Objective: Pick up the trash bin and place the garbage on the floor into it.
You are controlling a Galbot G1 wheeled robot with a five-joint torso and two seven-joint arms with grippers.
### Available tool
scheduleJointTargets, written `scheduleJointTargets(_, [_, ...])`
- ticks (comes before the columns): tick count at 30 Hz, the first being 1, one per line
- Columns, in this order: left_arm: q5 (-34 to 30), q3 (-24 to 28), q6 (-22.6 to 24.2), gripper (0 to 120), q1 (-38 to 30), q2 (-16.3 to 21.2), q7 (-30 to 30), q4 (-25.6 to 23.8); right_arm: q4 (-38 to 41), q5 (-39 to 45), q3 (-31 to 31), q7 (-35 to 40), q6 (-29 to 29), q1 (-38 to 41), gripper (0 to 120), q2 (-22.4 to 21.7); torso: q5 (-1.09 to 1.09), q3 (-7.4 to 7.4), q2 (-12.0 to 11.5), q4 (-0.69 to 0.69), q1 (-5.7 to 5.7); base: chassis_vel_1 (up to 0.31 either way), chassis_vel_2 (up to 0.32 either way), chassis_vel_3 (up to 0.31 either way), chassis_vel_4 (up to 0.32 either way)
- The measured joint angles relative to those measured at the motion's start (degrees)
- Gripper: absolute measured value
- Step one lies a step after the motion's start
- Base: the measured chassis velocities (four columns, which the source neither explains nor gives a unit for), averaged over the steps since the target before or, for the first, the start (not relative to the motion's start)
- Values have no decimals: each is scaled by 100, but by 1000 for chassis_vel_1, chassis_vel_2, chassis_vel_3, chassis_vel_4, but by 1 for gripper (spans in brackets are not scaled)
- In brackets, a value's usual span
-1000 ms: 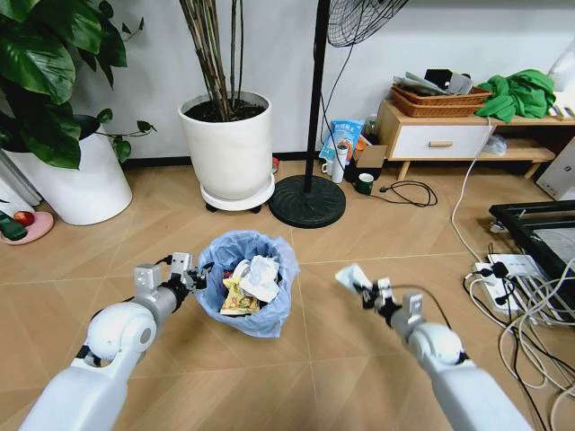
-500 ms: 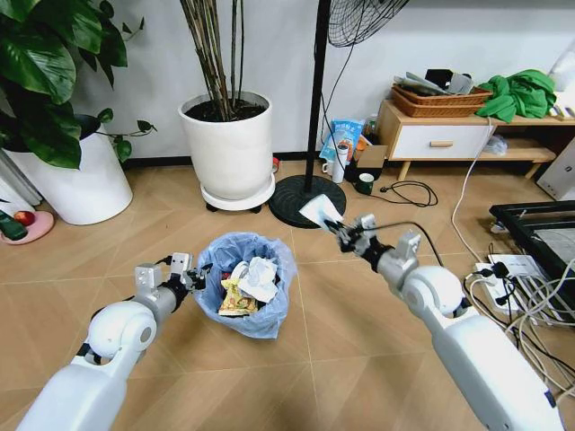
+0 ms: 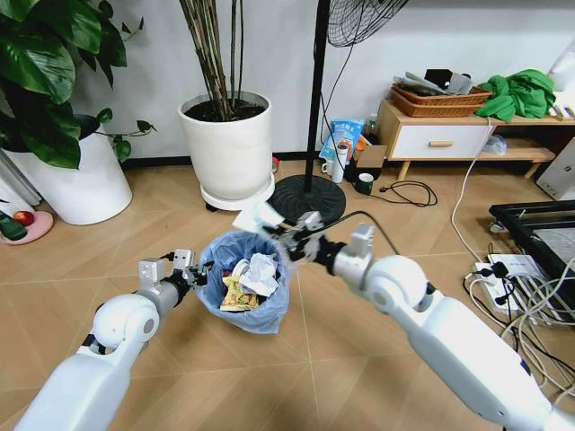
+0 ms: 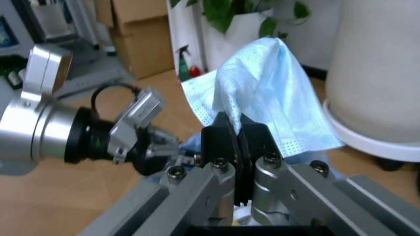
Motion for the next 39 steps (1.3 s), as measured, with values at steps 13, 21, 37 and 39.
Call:
scheduleJointTargets(13, [-39, 36, 9, 0, -101, 24, -10, 49, -118, -284, -395, -53, -69, 44, 13, -27, 4, 0, 0, -1, 0, 0, 0, 0, 0])
scheduleJointTargets(21, [-49, 115, 10, 0, -180, 18, -11, 72, -171, -398, -363, -39, -42, -35, 48, -15, 3, 0, 0, -1, 0, 0, 0, 0, 0])
scheduleJointTargets(37, [-48, 72, 10, 0, -107, 11, -8, 34, -137, -247, 138, 201, -22, -80, 100, 46, 3, 0, -1, -1, 0, 0, 0, 0, 0])
scheduleJointTargets(39, [-46, 52, 9, 0, -97, 5, -8, 26, -136, -242, 411, 298, -23, -165, 100, 84, 3, 0, -1, -1, 0, 0, 0, 0, 0])
